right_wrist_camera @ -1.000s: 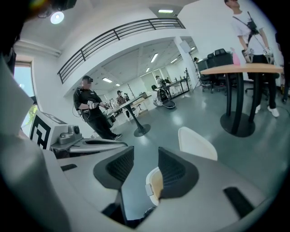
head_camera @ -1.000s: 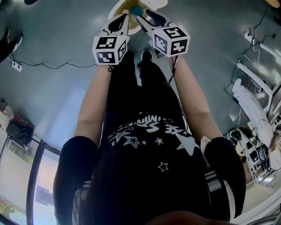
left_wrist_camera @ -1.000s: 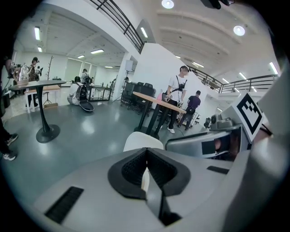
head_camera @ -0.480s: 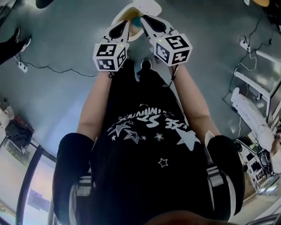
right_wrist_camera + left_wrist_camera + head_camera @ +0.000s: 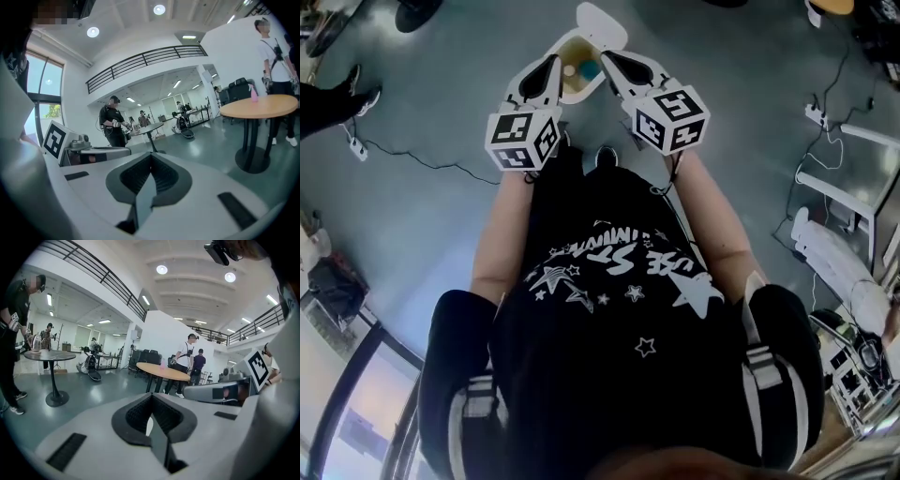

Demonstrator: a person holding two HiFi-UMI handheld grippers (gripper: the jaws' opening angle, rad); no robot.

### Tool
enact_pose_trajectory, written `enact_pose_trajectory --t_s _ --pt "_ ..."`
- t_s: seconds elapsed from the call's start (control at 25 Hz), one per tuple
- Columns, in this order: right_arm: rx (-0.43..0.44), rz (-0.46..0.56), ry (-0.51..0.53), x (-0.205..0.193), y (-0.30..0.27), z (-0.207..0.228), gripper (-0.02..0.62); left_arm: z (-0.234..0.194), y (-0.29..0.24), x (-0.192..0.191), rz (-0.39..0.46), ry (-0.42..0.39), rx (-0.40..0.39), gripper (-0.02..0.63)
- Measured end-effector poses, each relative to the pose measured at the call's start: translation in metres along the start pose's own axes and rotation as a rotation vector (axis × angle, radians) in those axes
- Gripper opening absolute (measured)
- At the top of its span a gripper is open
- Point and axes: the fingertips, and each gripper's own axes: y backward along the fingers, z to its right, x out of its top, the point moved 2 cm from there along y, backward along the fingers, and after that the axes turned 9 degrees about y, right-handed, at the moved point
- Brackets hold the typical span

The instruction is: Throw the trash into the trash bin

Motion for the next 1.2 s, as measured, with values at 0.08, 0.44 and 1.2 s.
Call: enact_pose_trajectory --t_s 0.08,0.44,1.2 --pt "0.008 0.002 0.009 0.003 0.012 -0.007 0.006 0.009 0.015 0.002 0.008 0.000 0.001 0.011" --pt "-0.035 0.081 0.012 0.025 0.043 -0.021 0.006 0.037 0.047 0.027 0.062 -0.026 -0.052 0.011" --pt "-0.151 0.152 0.087 0.036 0.086 -0.158 0.006 0.030 0.187 0.034 0.114 -0.006 -0.134 0.011"
